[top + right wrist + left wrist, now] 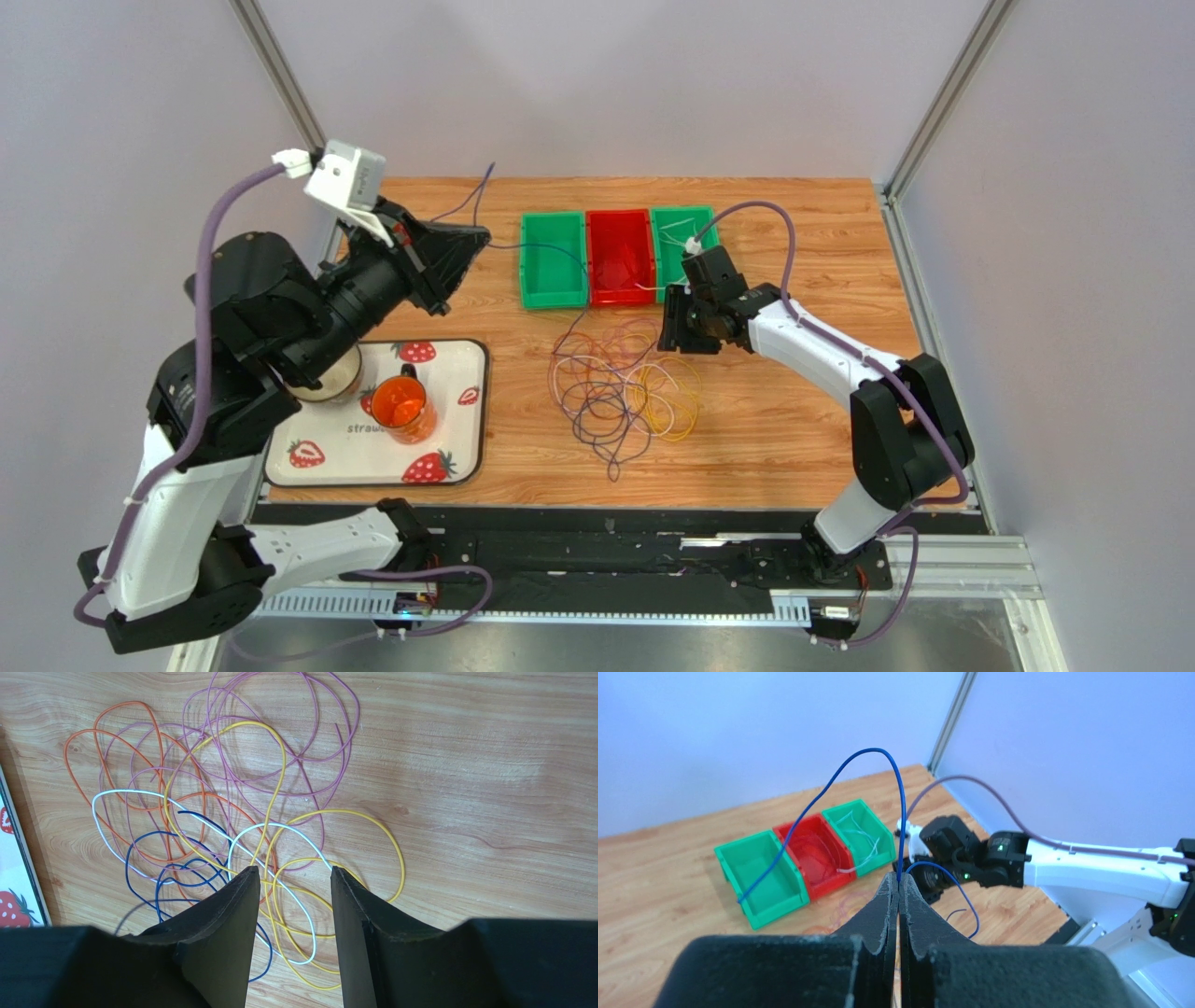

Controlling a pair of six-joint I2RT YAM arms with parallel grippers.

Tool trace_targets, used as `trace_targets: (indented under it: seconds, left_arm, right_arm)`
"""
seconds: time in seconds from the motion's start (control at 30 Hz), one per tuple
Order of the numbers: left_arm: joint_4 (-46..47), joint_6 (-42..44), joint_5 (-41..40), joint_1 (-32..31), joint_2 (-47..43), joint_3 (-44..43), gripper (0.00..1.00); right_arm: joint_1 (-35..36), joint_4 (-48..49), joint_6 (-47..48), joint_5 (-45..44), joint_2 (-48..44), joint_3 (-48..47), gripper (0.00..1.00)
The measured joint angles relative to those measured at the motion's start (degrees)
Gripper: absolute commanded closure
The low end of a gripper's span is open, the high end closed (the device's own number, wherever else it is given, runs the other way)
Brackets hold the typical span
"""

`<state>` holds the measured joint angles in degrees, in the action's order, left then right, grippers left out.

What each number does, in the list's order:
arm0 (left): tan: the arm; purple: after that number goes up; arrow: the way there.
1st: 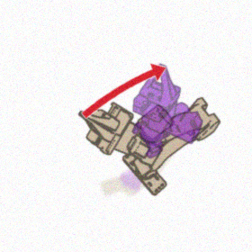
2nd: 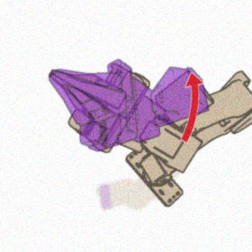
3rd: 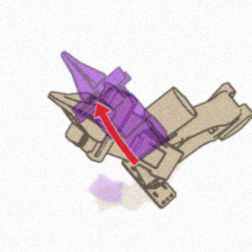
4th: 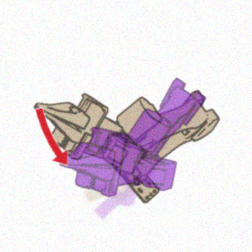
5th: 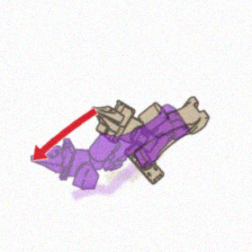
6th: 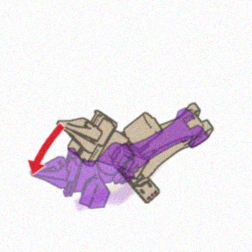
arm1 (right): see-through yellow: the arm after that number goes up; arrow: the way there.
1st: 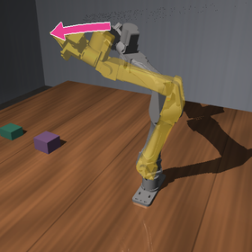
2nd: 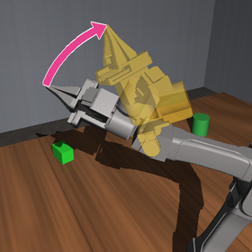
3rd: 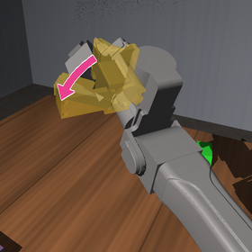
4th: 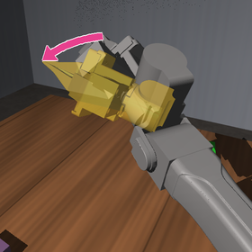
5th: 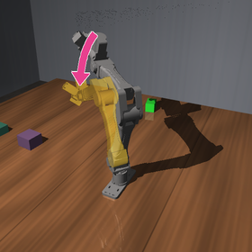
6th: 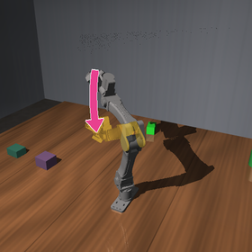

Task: Untangle the cables
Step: Pick up the cable at the corner of the board, then place the cable in the bin.

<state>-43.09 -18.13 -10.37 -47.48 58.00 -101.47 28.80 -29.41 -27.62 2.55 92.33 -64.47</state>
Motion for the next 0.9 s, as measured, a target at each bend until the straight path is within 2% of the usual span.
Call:
trace_targets:
  seconds: [0.17, 0.3, 0.47, 0.67, 0.9]
  left_arm:
    - [0.44, 2.62, -1.27, 0.11, 2.82, -5.7, 1.0]
    - [2.27, 4.55, -4.42, 1.36, 4.74, -4.22, 1.0]
    - [3.98, 4.44, -4.48, 8.59, 8.68, 1.2, 1.0]
    - [5.57, 2.93, -0.92, 17.33, 16.0, 4.46, 1.0]
    - [9.84, 1.55, 0.52, 22.38, 21.05, 4.26, 1.0]
  right_arm:
    - [0.0, 0.09, 0.0, 0.04, 0.0, 0.0, 0.54]
    - [0.0, 0.13, -0.07, 0.02, 0.0, 0.0, 0.54]
    - [0.0, -0.02, -1.18, -0.61, 0.17, 0.0, 0.55]
    - [0.0, -0.52, -2.84, -0.55, 0.83, -0.07, 0.55]
    - [0.02, -0.61, -3.23, 0.57, 0.92, -0.09, 0.55]
